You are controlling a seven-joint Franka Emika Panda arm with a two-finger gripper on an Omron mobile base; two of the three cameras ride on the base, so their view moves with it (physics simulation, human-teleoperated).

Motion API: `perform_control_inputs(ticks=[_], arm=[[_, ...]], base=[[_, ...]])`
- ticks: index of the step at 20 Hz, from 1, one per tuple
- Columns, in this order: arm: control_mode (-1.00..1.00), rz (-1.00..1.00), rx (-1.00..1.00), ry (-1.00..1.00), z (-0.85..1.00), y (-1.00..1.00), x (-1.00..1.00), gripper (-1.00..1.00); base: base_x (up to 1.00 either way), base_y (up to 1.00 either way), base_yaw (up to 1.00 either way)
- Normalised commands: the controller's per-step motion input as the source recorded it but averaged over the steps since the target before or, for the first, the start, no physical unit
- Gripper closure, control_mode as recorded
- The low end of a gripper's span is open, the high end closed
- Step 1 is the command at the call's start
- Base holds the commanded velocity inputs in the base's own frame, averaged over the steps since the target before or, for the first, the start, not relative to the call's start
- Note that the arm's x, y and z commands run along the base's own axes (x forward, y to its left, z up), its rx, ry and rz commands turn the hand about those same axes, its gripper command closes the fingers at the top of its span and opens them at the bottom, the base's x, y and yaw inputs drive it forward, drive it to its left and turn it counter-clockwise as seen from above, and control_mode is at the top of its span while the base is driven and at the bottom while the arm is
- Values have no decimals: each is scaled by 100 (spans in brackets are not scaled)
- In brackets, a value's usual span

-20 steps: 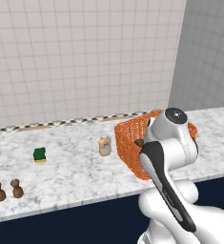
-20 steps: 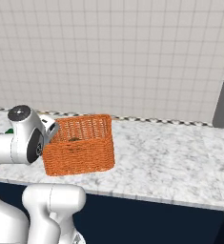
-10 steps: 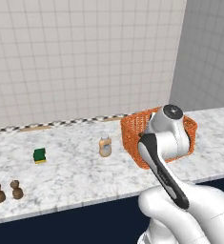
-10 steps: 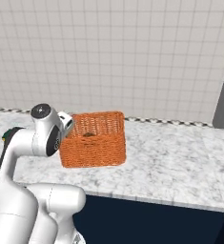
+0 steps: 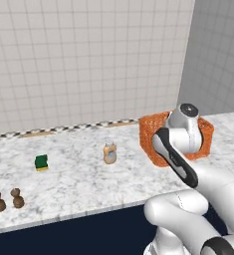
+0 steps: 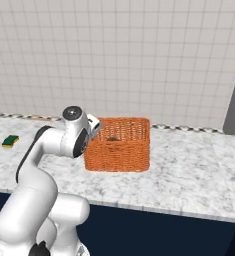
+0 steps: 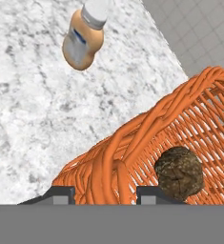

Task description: Open the cabinet, pick up the bread from the cabinet and place it in the basket. Then move the basket to the dining counter.

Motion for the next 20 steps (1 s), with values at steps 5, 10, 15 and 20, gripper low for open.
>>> perform_control_inputs(ticks=[5, 10, 15, 20], arm=[[-100, -6, 1, -2, -1, -21, 40, 100], [-100, -3, 3, -1, -13, -2, 42, 100], [-100, -1, 4, 0, -38, 4, 21, 100], [-100, 0, 5, -1, -41, 5, 4, 100]], base=[[0, 0, 0], [0, 0, 0], [0, 0, 0], [0, 0, 0]])
